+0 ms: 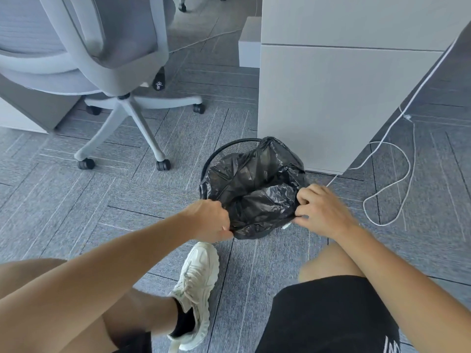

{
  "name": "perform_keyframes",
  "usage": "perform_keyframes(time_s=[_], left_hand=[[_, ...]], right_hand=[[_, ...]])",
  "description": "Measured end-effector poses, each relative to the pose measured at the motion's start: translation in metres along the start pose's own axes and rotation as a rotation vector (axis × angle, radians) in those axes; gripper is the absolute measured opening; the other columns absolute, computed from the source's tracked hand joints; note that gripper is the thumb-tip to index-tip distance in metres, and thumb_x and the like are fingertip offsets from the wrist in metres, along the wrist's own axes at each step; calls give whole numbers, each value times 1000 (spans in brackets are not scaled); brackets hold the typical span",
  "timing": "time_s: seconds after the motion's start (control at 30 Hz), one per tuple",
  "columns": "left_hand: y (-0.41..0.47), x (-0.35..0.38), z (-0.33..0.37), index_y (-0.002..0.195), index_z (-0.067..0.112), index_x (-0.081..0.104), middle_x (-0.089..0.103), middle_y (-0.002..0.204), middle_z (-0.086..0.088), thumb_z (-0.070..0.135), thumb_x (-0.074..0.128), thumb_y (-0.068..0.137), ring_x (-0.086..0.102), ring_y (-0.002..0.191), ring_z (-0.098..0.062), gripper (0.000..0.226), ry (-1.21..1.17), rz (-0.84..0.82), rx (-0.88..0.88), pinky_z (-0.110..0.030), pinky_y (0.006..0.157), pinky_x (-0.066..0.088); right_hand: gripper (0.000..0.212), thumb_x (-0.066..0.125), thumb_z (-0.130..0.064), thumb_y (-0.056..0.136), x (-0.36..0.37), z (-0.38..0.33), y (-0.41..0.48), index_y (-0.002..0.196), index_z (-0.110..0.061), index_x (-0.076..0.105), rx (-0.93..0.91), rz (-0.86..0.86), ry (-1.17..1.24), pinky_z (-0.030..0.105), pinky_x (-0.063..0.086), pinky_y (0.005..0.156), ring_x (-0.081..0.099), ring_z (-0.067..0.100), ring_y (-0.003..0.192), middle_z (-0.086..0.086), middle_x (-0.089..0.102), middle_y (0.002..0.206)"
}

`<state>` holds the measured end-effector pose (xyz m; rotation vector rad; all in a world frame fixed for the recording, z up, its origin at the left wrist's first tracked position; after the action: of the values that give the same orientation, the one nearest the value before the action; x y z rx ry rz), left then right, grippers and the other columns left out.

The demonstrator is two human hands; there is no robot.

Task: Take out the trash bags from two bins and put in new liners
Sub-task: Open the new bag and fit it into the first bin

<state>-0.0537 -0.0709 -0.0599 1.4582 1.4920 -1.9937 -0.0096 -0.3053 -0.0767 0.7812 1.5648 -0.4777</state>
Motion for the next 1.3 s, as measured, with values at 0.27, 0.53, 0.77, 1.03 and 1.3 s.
perform_keyframes(time_s=[0.27,0.53,0.77,1.03,1.3], left_hand=[[-14,11,-40,112,20,70,68,99,-7,57,32,100,59,83,-18,54,-234,6,-231,-38,83,56],[-12,16,-43,118,21,66,67,108,-4,53,42,99,66,93,-20,44,-6,27,-196,-36,86,56],[-9,49,-36,147,17,38,40,151,-7,45,38,102,31,142,-25,53,100,-42,-102,-46,119,25],[-12,44,-87,109,20,70,65,113,2,3,45,96,67,86,-16,33,-819,114,-408,-28,76,57],[13,31,-109,123,23,49,72,104,-13,22,55,98,74,85,-27,26,-1752,392,-609,-41,81,58]], right_hand=[[71,30,-70,92,-4,10,2,53,-21,62,269,-173,87,28,43,62,55,14,60,-6,58,66],[29,71,-46,82,-47,-23,40,71,-25,55,351,-124,197,27,44,58,57,13,69,-11,58,75],[43,75,-40,82,-18,-23,34,54,-11,60,443,-496,162,26,41,49,51,17,45,0,56,49],[25,60,-27,84,-13,15,30,67,-15,73,627,-614,393,27,37,54,54,22,57,4,59,58],[23,57,-27,88,6,54,32,77,-7,61,1189,-86,1089,49,58,87,71,33,92,12,73,93]])
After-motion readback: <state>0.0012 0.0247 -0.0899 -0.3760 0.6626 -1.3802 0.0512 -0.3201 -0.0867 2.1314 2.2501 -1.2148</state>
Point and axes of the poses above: each hand's wrist, its own y-axis towards the middle knuckle, its own x-axis out of the palm, z = x × y, the point moved 6 cm from there along y, towards the middle knuckle
